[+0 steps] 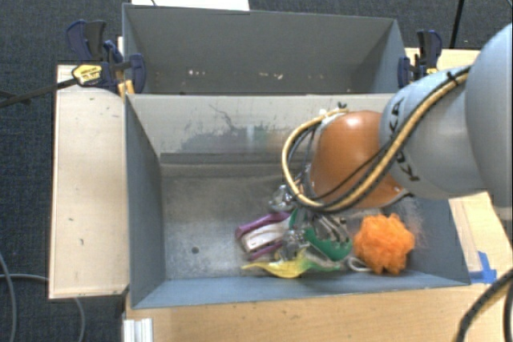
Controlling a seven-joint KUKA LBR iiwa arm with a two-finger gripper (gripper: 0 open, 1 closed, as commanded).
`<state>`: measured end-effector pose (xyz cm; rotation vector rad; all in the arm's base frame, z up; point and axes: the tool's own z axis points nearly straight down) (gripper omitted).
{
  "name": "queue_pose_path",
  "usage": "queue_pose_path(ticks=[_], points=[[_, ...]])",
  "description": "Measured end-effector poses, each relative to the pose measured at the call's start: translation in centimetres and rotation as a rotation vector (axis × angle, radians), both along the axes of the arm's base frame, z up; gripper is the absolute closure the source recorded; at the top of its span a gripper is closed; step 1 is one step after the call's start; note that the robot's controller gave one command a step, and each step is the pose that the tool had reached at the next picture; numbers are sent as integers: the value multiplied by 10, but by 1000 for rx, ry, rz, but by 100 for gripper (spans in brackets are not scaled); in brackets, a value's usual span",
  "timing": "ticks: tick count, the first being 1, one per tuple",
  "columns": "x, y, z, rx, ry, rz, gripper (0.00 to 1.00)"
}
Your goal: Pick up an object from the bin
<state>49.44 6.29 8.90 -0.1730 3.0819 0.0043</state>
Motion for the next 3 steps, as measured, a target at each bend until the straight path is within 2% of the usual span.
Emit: queue_pose_path(ticks=[1,2,3], points=[[2,0,1,0,12,1,100],[16,24,131,-5,51,9,100],[16,24,130,-5,52,8,0]])
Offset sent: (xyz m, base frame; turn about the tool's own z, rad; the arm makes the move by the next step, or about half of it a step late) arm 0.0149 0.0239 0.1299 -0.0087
